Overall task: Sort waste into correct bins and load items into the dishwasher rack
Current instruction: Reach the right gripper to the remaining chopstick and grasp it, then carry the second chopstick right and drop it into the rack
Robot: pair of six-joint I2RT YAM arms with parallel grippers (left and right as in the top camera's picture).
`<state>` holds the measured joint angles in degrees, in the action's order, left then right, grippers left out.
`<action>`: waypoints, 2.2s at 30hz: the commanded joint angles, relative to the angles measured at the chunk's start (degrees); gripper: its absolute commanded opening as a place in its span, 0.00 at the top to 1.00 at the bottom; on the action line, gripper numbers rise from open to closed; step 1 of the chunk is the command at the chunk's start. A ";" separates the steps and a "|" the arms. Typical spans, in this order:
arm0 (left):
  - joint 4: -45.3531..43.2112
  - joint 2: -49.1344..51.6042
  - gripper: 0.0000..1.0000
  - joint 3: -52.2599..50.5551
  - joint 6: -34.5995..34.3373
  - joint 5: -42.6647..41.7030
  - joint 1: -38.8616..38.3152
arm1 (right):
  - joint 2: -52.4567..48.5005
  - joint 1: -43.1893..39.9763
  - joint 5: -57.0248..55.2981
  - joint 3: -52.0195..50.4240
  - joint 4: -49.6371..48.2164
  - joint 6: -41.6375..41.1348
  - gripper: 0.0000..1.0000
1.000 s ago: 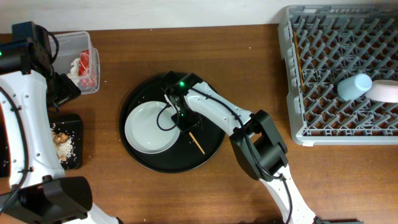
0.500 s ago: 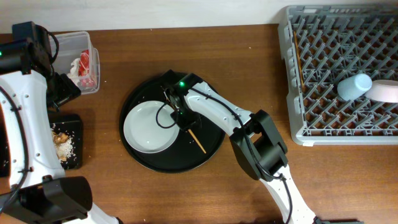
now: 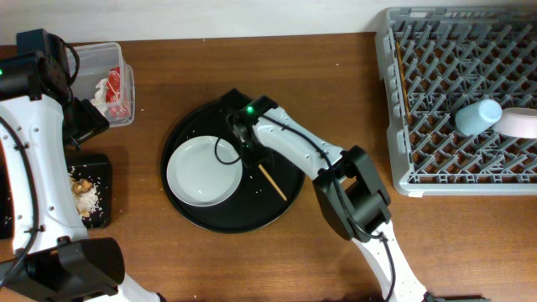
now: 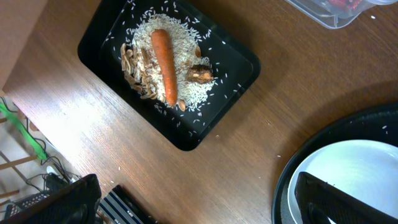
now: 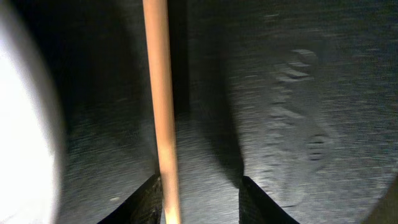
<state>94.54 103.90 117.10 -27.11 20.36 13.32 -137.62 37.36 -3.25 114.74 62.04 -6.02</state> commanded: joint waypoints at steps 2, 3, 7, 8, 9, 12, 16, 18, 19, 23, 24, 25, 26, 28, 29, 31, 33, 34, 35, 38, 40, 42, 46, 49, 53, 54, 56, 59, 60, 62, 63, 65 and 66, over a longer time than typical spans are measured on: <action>0.04 -0.74 0.01 0.15 -0.68 0.20 0.35 | 1.25 -3.28 -1.51 -0.22 -0.13 -0.50 0.62; 0.04 -0.74 0.01 0.15 -0.68 0.20 0.35 | 1.25 -3.72 -1.51 -0.22 -0.13 -0.50 0.62; 0.04 -0.74 0.01 0.15 -0.68 0.20 0.35 | 1.25 -3.80 -1.51 -0.22 -0.61 -0.48 0.63; 0.04 -0.74 0.01 0.15 -0.68 0.20 0.35 | 1.25 -3.69 -1.53 -0.22 -0.81 -0.48 0.64; 0.04 -0.72 0.01 0.15 -0.68 0.20 0.35 | 1.25 -3.69 -1.51 -0.22 -1.03 -0.48 0.68; 0.04 -0.74 0.01 0.15 -0.68 0.20 0.35 | 1.25 -3.69 -1.51 -0.22 -1.07 -0.50 0.76; 0.02 -0.72 0.01 0.15 -0.68 0.15 0.35 | 1.25 -3.69 -1.20 -0.20 -1.03 -2.12 0.92; 0.04 -0.74 0.01 0.15 -0.68 0.17 0.37 | 1.25 -3.69 -0.85 -0.20 -1.05 -2.27 0.96; 0.04 -0.74 0.01 0.15 -0.68 0.17 0.35 | 1.25 -3.72 -0.68 -0.20 -1.05 -2.23 0.96; 0.04 -0.74 0.01 0.15 -0.68 0.20 0.35 | 1.40 -4.28 -0.68 0.70 0.52 -1.86 0.96; 0.04 -0.74 0.01 0.15 -0.68 0.20 0.35 | 1.49 -4.76 -0.70 1.64 1.64 -1.75 0.96; 0.04 -0.74 0.01 0.15 -0.68 0.17 0.35 | 1.62 -5.42 -0.68 2.97 3.02 -1.73 0.96; 0.04 -0.74 0.01 0.15 -0.68 0.20 0.35 | 1.86 -6.40 -0.68 5.01 4.90 -1.75 0.96; 0.04 -0.74 0.01 0.15 -0.68 0.20 0.35 | 2.27 -8.35 -0.48 9.27 8.17 -1.20 0.96; 0.04 -0.74 0.01 0.15 -0.68 0.17 0.35 | 2.38 -9.84 -0.04 13.03 10.40 0.39 0.96; 0.04 -0.74 0.01 0.15 -0.68 0.20 0.35 | 2.40 -13.18 -0.07 21.35 14.56 2.73 0.96; 0.04 -0.74 0.01 0.15 -0.68 0.20 0.35 | 2.40 -17.00 -0.02 29.59 17.97 4.15 0.96; 0.04 -0.74 0.01 0.15 -0.68 0.20 0.35 | 2.40 -18.62 -0.02 32.63 18.99 4.96 0.96; 0.04 -0.74 0.01 0.15 -0.68 0.20 0.35 | 2.40 -21.09 -0.02 36.41 20.17 6.43 0.96; 0.04 -0.74 0.01 0.15 -0.68 0.20 0.35 | 2.40 -28.46 0.31 44.22 22.23 9.88 0.96; 0.02 -0.74 0.01 0.15 -0.68 0.20 0.35 | 2.40 -34.23 5.25 46.45 22.67 13.92 0.96; 0.04 -0.74 0.01 0.15 -0.68 0.20 0.35 | 2.36 -38.14 9.81 46.42 22.58 16.50 0.96; 0.04 -0.74 0.01 0.15 -0.68 0.17 0.35 | 0.37 -46.01 15.61 45.92 20.65 18.23 0.96; 0.04 -0.74 0.01 0.15 -0.68 0.20 0.35 | -1.79 -48.30 16.39 45.75 20.96 18.27 0.96; 0.04 -0.74 0.01 0.15 -0.68 0.17 0.35 | -3.98 -48.22 16.33 43.30 20.22 19.67 0.84; 0.04 -0.74 0.01 0.15 -0.68 0.17 0.35 | -4.26 -48.22 16.11 42.75 19.98 19.17 0.73; 0.04 -0.74 0.01 0.15 -0.68 0.20 0.35 | -4.61 -48.24 16.09 42.25 19.96 19.08 0.70; 0.04 -0.74 0.01 0.15 -0.68 0.17 0.35 | -4.63 -48.33 16.11 42.18 20.44 19.04 0.70; 0.04 -0.74 0.01 0.15 -0.68 0.20 0.35 | -4.63 -48.33 16.11 42.18 20.74 19.06 0.70; 0.04 -0.74 0.01 0.15 -0.68 0.20 0.35 | -4.63 -48.33 16.13 42.18 21.42 19.04 0.65; 0.04 -0.74 0.01 0.15 -0.68 0.20 0.35 | -4.63 -48.26 16.13 42.18 21.79 18.60 0.62; 0.04 -0.74 0.01 0.15 -0.68 0.20 0.35 | -4.48 -48.06 17.25 42.23 22.47 14.99 0.62; 0.04 -0.74 0.01 0.15 -0.68 0.17 0.35 | -4.15 -47.82 19.50 42.23 22.91 14.75 0.62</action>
<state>94.54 103.90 117.10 -27.11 20.36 13.32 -142.47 -11.05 12.29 156.94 83.94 11.79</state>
